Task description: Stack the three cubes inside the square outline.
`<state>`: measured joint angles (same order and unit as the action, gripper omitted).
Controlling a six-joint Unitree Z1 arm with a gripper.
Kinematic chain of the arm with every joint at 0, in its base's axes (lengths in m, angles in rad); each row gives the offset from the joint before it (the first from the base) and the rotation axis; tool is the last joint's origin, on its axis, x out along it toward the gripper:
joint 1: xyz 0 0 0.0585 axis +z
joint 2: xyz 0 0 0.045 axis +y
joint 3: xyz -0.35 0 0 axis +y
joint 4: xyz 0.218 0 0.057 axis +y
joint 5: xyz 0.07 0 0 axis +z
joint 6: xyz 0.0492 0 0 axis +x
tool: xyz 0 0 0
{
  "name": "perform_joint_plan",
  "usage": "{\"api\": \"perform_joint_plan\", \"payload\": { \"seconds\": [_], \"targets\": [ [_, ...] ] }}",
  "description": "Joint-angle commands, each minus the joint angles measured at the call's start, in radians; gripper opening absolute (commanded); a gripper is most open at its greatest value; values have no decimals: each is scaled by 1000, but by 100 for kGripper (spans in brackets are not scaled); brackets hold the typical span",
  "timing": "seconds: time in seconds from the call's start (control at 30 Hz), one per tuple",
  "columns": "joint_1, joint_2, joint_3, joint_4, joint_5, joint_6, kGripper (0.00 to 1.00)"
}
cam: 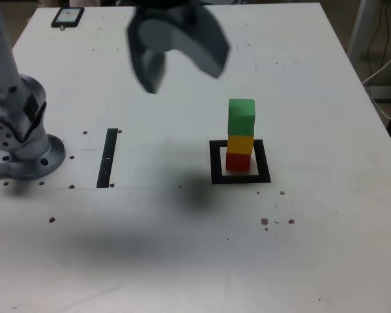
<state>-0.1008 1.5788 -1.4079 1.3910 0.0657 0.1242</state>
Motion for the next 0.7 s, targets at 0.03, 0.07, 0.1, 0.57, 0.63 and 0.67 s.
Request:
{"api": "perform_joint_plan", "payload": {
  "seconds": [0.03,0.07,0.1,0.57,0.63,0.67],
  "targets": [
    [-2,-128,147,-67,3,-1,99],
    [-2,-151,192,-95,3,-1,99],
    [-2,-173,236,-124,1,-1,99],
    [13,-256,706,-363,13,-79,99],
    [13,-257,735,-393,12,-85,99],
    [13,-256,745,-405,12,-85,99]
  ]
}}
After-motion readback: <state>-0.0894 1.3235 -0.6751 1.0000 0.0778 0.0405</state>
